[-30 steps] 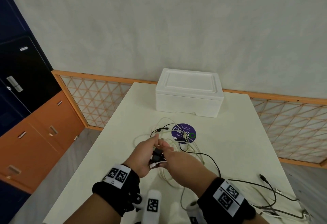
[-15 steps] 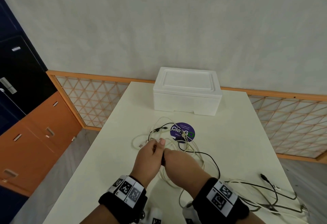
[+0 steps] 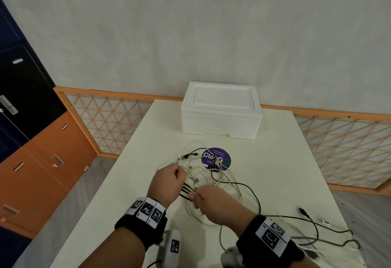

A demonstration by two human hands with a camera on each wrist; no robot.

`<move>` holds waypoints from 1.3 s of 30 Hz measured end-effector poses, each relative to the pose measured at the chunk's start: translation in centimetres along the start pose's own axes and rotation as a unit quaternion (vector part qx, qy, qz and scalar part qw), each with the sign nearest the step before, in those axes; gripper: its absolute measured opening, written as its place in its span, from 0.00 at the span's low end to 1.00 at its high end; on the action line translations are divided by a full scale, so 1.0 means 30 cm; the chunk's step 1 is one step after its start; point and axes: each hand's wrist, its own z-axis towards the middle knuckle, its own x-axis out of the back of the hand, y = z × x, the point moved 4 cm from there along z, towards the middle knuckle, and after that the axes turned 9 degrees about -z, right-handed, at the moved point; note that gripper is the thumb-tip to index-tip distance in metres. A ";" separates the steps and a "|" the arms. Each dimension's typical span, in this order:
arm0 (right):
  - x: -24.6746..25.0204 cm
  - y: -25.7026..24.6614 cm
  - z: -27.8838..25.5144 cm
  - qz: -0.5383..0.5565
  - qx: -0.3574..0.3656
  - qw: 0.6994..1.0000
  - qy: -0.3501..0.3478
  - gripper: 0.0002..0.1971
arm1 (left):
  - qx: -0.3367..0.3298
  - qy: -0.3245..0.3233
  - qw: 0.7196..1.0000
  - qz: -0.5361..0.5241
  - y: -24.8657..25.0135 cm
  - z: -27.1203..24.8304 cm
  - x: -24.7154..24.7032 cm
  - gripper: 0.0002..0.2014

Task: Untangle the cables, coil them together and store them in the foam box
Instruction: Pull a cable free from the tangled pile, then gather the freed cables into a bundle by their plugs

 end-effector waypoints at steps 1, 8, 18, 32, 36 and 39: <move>0.010 -0.020 0.000 -0.013 0.018 1.000 0.018 0.21 | 0.005 0.001 1.000 -0.008 0.001 0.003 -0.007 0.20; 0.001 0.119 0.037 0.084 0.003 0.996 0.020 0.21 | -0.110 -0.026 0.991 0.076 0.168 0.001 0.024 0.21; 0.044 0.061 -0.070 0.006 0.057 0.998 -0.005 0.20 | -0.010 0.020 0.996 0.082 -0.063 0.084 0.091 0.20; 0.104 0.140 -0.042 -0.005 0.032 0.998 0.061 0.23 | 0.228 -0.174 0.946 -0.151 -0.230 -0.076 0.134 0.31; 0.108 0.062 -0.017 -0.024 0.075 0.993 0.085 0.23 | 0.181 -0.428 0.828 -0.312 -0.044 -0.193 -0.049 0.35; 0.069 0.004 -0.008 -0.036 0.109 0.991 0.071 0.18 | 0.215 -0.284 0.757 -0.548 0.081 -0.164 -0.122 0.25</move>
